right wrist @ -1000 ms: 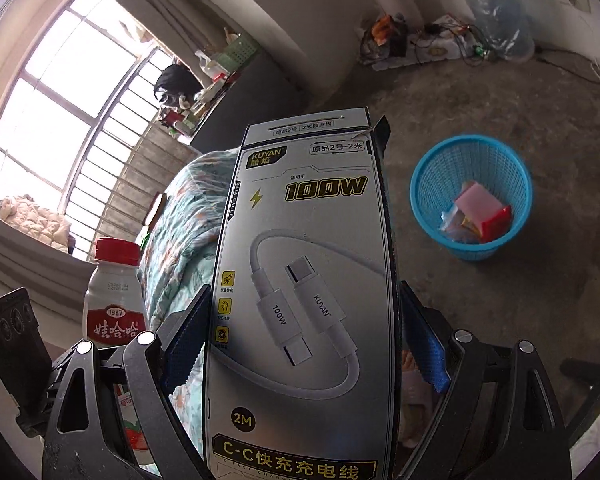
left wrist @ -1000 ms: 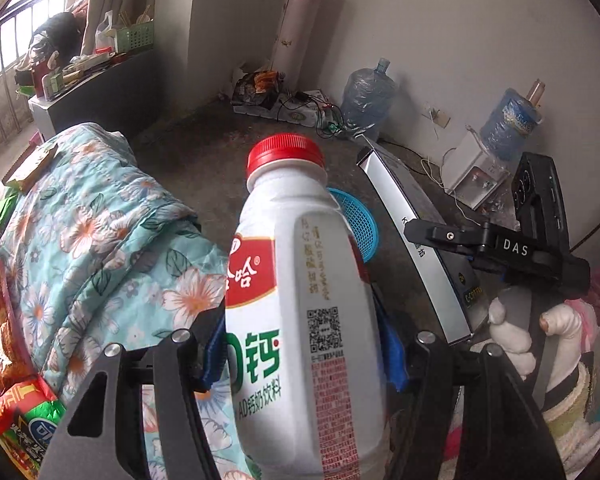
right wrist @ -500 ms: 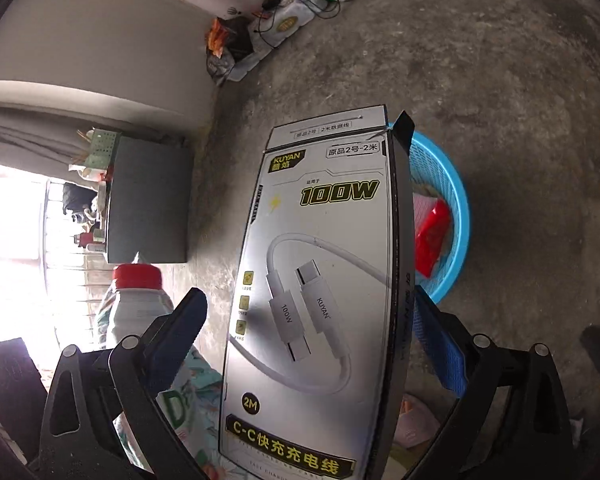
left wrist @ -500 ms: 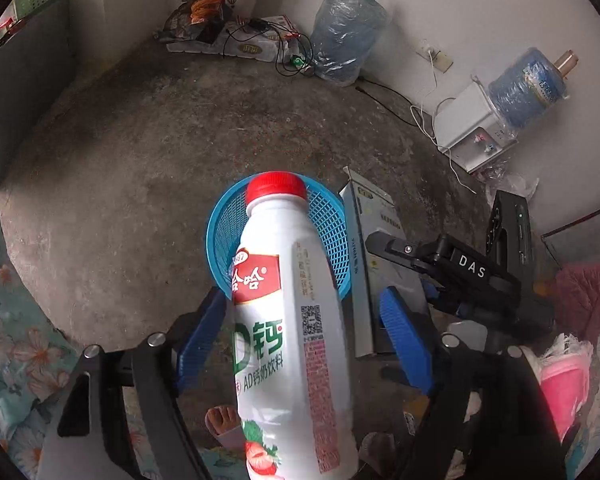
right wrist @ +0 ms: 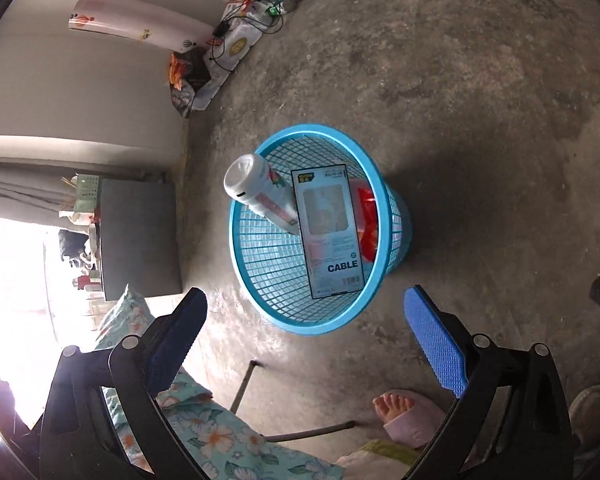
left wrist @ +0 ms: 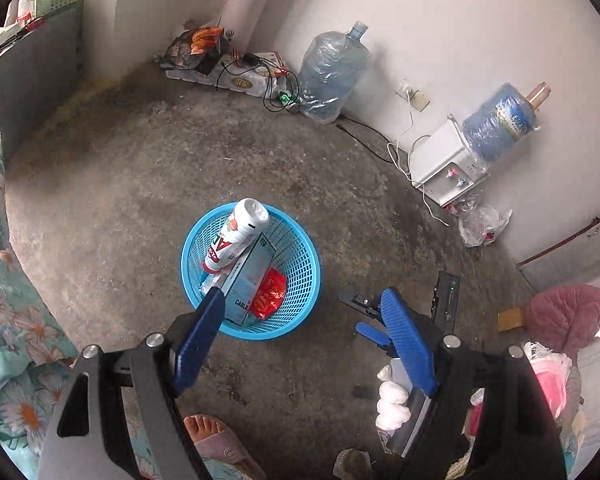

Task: Collect trash
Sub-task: 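Carry bottle and box over the blue wastebasket and open both grippers, then move both tools back to the snack bags on the bed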

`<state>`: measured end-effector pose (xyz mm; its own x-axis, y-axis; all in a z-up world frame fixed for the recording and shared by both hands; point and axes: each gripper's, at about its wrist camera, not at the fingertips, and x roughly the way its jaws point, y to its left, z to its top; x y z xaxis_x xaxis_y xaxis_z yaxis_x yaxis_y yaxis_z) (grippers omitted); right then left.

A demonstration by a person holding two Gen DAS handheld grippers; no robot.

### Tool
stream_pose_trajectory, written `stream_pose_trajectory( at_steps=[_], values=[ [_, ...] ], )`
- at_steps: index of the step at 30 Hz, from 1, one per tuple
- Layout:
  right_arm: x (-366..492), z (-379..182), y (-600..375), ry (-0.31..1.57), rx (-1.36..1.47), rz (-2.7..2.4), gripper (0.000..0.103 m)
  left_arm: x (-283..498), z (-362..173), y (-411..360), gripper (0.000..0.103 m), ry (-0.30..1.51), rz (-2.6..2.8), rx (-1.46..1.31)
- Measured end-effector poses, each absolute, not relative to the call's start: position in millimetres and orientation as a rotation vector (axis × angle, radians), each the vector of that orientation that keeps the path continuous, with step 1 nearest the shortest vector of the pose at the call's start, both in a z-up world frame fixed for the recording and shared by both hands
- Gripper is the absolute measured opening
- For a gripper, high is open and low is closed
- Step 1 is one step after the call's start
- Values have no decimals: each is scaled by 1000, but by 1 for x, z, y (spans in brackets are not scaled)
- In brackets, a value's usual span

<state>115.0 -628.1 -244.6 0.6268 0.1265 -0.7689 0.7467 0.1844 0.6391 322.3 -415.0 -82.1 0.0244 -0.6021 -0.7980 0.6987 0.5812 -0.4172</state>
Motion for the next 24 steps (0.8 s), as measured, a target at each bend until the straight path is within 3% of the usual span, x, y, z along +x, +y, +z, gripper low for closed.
stream_pose_trajectory(
  at_steps=[6,15,24],
  values=[
    [101,-192,-601,776,1197,-503,95,285,-36,-353,80,1073,-1029,-17],
    [128,-87,-515,733,756,-377,95,245,10,-229,91,893,-896,-157],
    [152,-45,-407,709,379,-249,95,208,32,-96,93,739,-653,-186]
  ],
)
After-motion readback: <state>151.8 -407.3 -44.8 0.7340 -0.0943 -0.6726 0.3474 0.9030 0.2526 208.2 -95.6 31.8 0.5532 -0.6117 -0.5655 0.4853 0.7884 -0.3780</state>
